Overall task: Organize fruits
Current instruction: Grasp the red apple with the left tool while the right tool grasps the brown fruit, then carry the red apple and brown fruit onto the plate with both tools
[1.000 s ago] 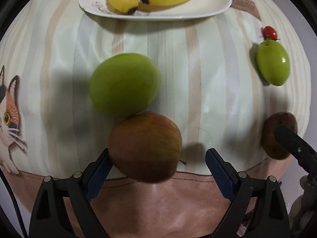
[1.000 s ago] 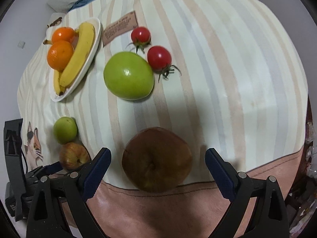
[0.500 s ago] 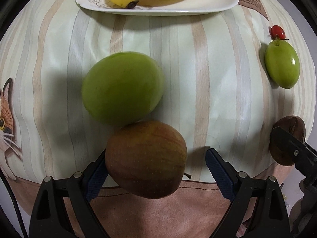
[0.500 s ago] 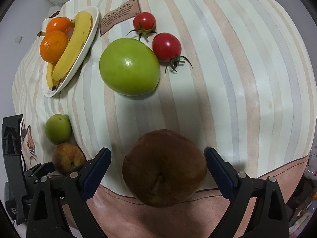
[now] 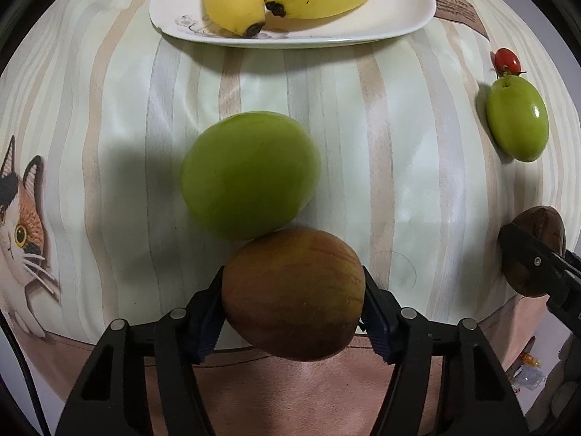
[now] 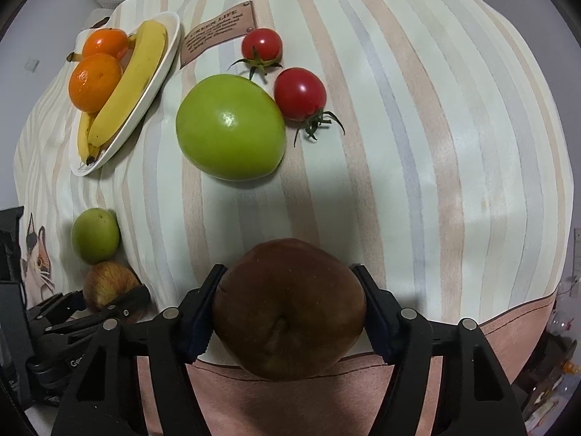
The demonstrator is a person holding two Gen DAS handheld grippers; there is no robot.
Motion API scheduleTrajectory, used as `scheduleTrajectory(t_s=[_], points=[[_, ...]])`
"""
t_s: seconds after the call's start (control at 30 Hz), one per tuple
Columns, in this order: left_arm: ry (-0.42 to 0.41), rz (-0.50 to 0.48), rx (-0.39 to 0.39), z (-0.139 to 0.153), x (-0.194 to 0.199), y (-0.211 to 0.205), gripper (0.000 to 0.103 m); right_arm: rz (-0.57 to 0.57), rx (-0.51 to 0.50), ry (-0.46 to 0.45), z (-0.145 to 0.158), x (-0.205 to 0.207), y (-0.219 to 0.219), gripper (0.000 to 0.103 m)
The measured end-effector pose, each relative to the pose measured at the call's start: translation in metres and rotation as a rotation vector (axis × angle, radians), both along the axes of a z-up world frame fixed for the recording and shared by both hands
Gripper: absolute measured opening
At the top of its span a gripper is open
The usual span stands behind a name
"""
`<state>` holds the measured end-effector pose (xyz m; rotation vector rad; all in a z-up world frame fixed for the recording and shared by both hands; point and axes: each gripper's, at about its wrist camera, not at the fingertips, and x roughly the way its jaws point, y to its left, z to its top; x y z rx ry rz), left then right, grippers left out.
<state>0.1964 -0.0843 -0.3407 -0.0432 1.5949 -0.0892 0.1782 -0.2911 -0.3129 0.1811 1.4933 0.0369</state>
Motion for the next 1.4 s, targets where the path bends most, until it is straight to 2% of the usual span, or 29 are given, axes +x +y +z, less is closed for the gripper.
scheduleTrajectory(t_s=[0.2, 0.37, 0.5, 0.67, 0.87, 0.97, 1.07, 1.27, 1.4], points=[[-0.012, -0.003, 0.006, 0.008, -0.001, -0.003, 0.062, 0.026, -0.019, -0.042, 0.008, -0.005, 0.007, 0.071], [-0.041, 0.001, -0.008, 0.030, 0.000, 0.004, 0.062, 0.038, -0.014, -0.060, 0.017, -0.007, 0.006, 0.071], [-0.065, 0.031, -0.059, 0.053, 0.006, 0.012, 0.062, 0.060, 0.005, -0.075, 0.033, -0.011, 0.014, 0.071], [-0.131, 0.045, -0.119, 0.097, 0.016, 0.021, 0.062, 0.070, 0.066, -0.110, 0.053, -0.002, 0.021, 0.071], [-0.208, 0.059, -0.153, 0.138, 0.051, 0.040, 0.062, 0.089, 0.138, -0.160, 0.078, 0.020, 0.039, 0.071], [-0.224, 0.050, -0.133, 0.141, 0.071, 0.049, 0.062, 0.102, 0.154, -0.182, 0.083, 0.039, 0.053, 0.071], [-0.227, 0.039, -0.086, 0.129, 0.104, 0.063, 0.062, 0.109, 0.162, -0.201, 0.086, 0.066, 0.066, 0.071], [-0.163, 0.024, -0.030, 0.096, 0.157, 0.083, 0.062, 0.138, 0.137, -0.193, 0.068, 0.119, 0.091, 0.071], [-0.118, 0.021, -0.049, 0.078, 0.179, 0.086, 0.062, 0.169, 0.104, -0.163, 0.051, 0.143, 0.100, 0.071]])
